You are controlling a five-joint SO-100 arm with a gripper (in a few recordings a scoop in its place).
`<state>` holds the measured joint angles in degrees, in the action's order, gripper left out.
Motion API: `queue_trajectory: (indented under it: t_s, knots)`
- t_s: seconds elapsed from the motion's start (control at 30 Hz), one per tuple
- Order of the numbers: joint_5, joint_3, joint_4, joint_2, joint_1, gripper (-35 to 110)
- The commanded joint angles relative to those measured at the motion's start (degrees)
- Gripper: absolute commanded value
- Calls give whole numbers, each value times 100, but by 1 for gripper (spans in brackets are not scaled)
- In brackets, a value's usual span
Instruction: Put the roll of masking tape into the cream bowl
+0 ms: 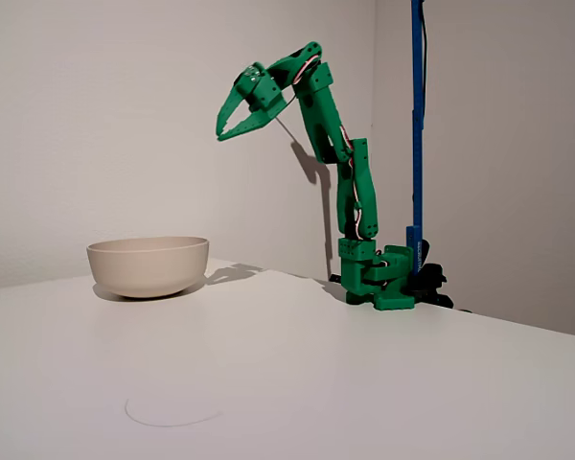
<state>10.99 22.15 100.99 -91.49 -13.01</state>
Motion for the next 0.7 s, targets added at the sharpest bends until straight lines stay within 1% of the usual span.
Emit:
queue_trajectory:
  t_s: [0.0,0.13,0.27,0.5,0.67]
  knots:
    - [132,-211,439,-686,527,-8]
    - [132,-132,589,-1002,984,-8]
    - [79,475,589,-1661,1450,-8]
    - [79,2083,501,-2804,1951,-8]
    - [9,3665,-114,-3762,2074,-8]
